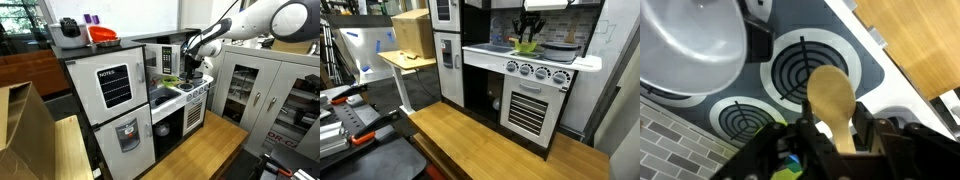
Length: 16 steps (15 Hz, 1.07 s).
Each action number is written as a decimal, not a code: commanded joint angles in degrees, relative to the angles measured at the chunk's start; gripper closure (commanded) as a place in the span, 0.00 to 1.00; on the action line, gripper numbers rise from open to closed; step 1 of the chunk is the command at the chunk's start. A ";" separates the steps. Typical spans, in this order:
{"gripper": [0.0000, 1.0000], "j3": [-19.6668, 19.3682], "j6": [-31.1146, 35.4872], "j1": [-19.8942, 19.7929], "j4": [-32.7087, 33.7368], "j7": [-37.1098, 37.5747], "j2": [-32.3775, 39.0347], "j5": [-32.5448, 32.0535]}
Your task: Slide the pot to the right then put the wooden spatula in the pot
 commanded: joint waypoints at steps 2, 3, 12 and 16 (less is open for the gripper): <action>0.81 0.99 -3.32 -1.09 -0.86 -1.04 -2.90 2.30; 0.81 0.61 -2.55 -0.71 -0.53 -0.49 -2.81 2.38; 0.81 -0.07 -5.24 -3.64 10.26 0.82 1.46 5.32; 0.81 -1.46 -6.20 -4.00 14.29 3.89 3.49 4.14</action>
